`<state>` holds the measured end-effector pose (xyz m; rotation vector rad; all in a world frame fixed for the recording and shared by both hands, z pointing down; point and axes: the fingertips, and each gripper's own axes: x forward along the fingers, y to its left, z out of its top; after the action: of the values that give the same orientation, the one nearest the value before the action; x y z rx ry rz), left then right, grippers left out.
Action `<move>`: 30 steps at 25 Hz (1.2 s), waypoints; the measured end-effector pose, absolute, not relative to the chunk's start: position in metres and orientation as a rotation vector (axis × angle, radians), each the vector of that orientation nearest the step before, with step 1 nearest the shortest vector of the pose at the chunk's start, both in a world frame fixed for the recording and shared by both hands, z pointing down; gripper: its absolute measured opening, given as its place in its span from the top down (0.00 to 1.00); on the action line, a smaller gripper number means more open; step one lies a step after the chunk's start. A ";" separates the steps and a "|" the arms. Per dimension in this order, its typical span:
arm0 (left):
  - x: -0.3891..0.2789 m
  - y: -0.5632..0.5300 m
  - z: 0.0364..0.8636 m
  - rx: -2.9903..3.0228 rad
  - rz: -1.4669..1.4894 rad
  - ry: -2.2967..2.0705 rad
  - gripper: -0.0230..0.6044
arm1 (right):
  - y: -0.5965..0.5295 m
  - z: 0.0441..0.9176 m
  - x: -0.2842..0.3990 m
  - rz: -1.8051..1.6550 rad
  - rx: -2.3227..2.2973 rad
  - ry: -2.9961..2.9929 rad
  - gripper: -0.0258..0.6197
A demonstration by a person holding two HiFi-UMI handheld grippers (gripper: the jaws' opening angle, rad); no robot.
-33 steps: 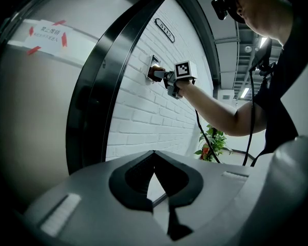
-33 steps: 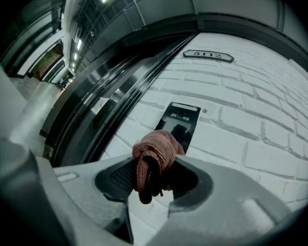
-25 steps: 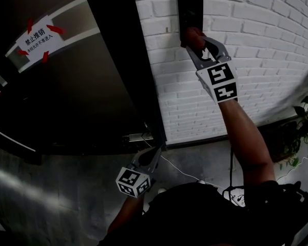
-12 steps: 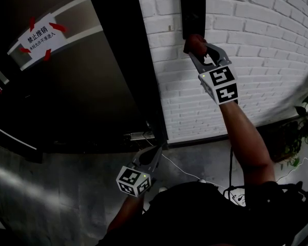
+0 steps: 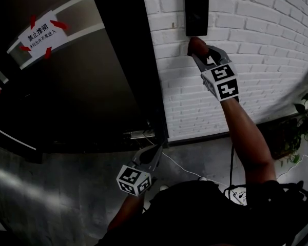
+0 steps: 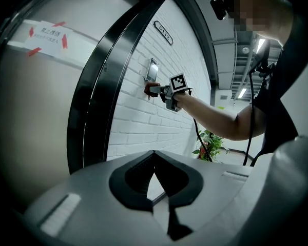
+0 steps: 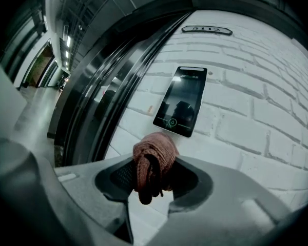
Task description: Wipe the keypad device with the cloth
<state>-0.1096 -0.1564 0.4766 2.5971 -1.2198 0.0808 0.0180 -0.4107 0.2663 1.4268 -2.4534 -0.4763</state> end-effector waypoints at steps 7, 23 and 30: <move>-0.122 -0.148 0.477 2.613 0.083 -1.159 0.94 | -0.381 0.279 0.012 -0.436 1.429 -2.459 0.74; -0.102 -0.131 0.467 2.714 0.015 -1.060 0.94 | -0.160 0.416 0.026 0.074 1.238 -2.805 0.74; -0.061 -0.100 0.465 2.675 -0.022 -1.147 0.94 | -0.110 0.434 0.070 0.126 1.192 -2.790 0.74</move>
<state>-0.0606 -0.0995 0.4652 2.6753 -1.1472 -0.0223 0.0704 -0.1097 0.4344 1.1917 -2.7897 0.1256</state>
